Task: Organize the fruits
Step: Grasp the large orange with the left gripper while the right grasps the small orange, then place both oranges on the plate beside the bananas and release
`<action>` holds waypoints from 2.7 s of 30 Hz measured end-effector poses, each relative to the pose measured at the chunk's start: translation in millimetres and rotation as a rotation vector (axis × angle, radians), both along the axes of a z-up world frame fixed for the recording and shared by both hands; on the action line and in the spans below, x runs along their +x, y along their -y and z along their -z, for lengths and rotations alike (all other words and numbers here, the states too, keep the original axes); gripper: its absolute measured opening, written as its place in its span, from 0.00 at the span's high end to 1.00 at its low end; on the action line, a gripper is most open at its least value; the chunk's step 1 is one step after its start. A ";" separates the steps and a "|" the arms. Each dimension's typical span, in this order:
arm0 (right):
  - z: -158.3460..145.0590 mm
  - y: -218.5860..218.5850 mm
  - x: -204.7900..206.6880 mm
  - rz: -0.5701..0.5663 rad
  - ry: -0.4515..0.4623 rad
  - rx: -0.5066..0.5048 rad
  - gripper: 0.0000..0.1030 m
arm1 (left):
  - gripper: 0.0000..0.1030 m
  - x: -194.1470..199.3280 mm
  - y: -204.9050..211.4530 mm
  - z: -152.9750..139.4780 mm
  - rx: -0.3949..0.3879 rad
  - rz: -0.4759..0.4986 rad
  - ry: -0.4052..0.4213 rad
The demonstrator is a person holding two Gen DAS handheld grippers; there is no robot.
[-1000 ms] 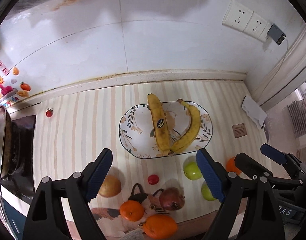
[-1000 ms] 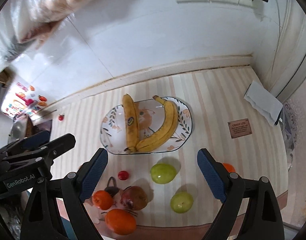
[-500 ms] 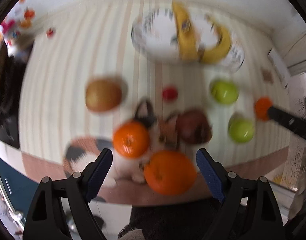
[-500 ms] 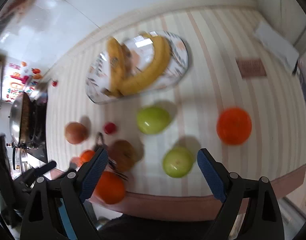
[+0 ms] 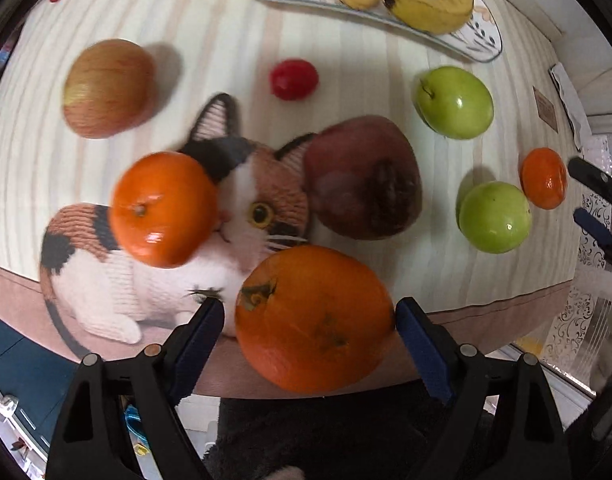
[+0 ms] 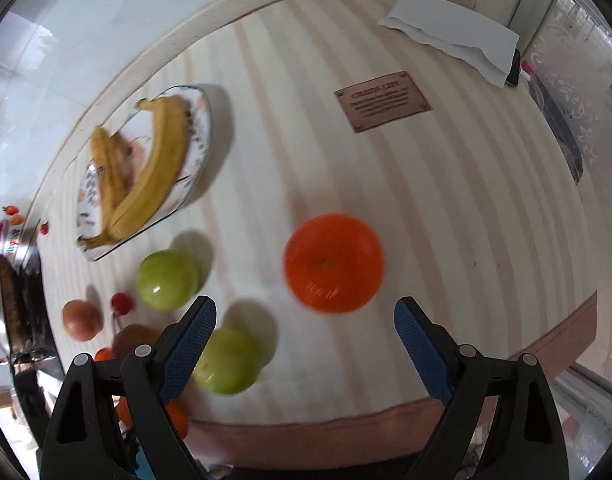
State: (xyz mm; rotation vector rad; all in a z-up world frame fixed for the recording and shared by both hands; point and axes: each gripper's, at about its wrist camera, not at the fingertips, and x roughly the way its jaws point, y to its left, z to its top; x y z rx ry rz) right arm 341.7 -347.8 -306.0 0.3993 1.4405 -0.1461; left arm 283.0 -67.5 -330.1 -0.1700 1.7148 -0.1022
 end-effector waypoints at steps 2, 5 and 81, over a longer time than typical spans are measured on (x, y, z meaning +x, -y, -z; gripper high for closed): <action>9.2 3.2 6.7 0.006 -0.009 -0.004 0.10 | 0.14 -2.0 6.2 6.6 -0.008 0.006 -0.016; 27.4 6.7 13.2 0.013 -0.031 0.007 0.10 | 0.16 -4.1 15.7 12.3 -0.008 0.025 -0.018; 23.3 -164.5 216.7 -0.407 0.053 0.079 0.34 | 0.24 274.8 -45.9 -21.6 -0.003 0.028 0.119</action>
